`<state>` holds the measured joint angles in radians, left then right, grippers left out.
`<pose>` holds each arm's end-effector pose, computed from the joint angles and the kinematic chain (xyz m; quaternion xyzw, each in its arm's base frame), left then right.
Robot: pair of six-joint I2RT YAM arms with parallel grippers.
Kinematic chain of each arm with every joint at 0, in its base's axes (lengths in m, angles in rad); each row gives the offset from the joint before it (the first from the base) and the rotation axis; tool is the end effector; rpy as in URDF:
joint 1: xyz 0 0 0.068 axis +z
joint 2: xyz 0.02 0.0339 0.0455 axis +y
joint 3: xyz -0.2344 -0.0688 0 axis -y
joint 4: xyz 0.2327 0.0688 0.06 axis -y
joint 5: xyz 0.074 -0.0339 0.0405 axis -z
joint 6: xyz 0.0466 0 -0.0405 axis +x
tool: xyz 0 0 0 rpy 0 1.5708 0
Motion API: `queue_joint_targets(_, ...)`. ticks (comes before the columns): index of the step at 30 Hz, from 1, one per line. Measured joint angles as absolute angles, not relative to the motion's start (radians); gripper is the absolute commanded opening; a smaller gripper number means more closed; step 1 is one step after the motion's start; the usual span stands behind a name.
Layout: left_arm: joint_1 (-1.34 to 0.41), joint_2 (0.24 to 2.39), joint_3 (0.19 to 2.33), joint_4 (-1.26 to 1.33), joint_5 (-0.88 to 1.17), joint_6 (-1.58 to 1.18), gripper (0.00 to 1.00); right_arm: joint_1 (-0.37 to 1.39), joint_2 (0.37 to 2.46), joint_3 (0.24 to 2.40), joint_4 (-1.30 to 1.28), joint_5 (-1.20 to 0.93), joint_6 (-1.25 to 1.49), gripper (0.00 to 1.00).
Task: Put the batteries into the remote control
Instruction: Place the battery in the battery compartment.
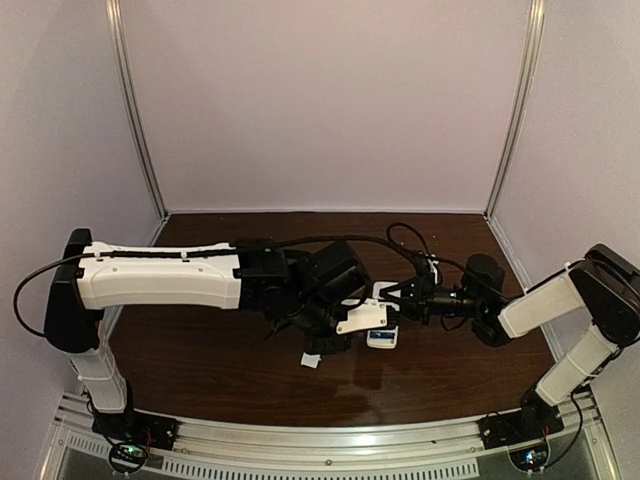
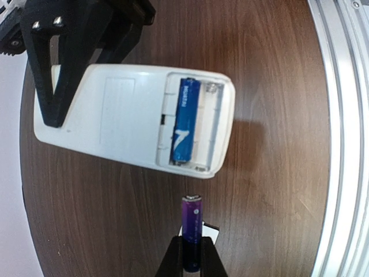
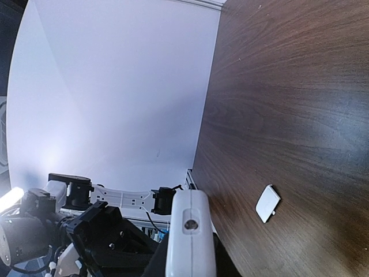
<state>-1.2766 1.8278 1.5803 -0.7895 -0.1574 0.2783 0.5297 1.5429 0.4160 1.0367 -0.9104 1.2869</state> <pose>0.1175 -0.3625 0.2380 0.6598 0.6999 -0.0593 0.2671 0.2142 0.1681 0.1542 -0.0305 0.7257 0.6773 0.1167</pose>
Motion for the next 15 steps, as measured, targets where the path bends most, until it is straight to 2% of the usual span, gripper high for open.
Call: queue_joint_targets(15,-1.329,1.871,1.617,-0.813,-0.188,0.295,0.00,0.600,1.623,0.418,1.081,-0.837,1.309,0.00)
